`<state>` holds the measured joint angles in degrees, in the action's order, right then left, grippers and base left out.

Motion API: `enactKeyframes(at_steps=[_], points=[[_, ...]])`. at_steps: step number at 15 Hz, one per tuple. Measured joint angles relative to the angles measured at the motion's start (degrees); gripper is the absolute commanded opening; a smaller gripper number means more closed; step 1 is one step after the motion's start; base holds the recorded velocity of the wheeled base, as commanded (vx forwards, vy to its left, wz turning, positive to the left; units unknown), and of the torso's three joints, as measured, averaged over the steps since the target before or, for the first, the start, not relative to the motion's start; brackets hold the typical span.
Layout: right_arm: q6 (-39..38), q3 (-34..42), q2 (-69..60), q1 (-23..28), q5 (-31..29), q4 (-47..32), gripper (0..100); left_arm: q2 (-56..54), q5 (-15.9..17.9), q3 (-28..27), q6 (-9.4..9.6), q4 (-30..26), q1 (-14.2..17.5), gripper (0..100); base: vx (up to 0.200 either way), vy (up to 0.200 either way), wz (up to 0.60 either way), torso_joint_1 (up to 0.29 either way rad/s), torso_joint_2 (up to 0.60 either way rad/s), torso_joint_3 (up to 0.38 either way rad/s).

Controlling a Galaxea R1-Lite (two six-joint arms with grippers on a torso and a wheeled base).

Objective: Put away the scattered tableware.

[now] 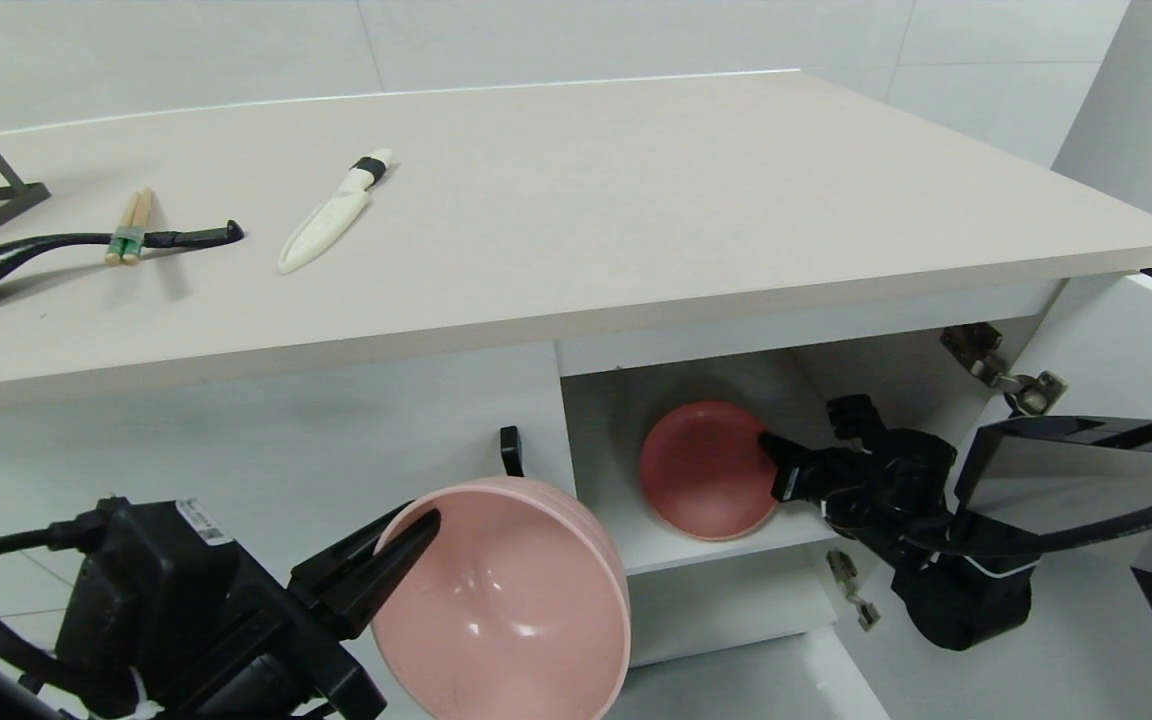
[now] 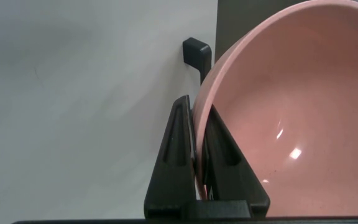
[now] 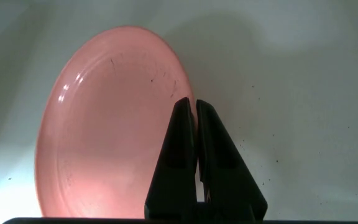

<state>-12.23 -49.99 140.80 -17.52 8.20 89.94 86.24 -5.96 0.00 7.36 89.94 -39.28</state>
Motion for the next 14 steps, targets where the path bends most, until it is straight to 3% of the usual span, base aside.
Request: enactKeyframes(at_steps=[6, 7, 10, 14], points=[[1.0, -0.6, -1.0, 0.0, -1.4, 0.0, 100, 0.5, 0.1, 0.0, 0.07, 0.0, -0.1, 0, 0.0, 0.0, 0.0, 0.0, 0.0, 0.0], [2.0, 0.1, -1.9, 0.0, -1.4, 0.0, 100, 0.7, 0.1, 0.0, 1.04, 0.0, -0.1, 0, 0.0, 0.0, 0.0, 0.0, 0.0, 0.0], [5.2, 7.8, -8.4, -0.4, -1.2, 0.0, 100, 2.3, 0.1, -0.1, 6.23, 0.0, -0.3, 0, 0.0, 0.0, 0.0, 0.0, 0.0, 0.0], [6.7, 25.6, -21.9, -1.7, -1.2, 0.0, 100, 4.6, -0.7, -2.7, 8.09, 0.0, -3.1, 0, 0.0, 0.0, 0.0, 0.0, 0.0, 0.0]])
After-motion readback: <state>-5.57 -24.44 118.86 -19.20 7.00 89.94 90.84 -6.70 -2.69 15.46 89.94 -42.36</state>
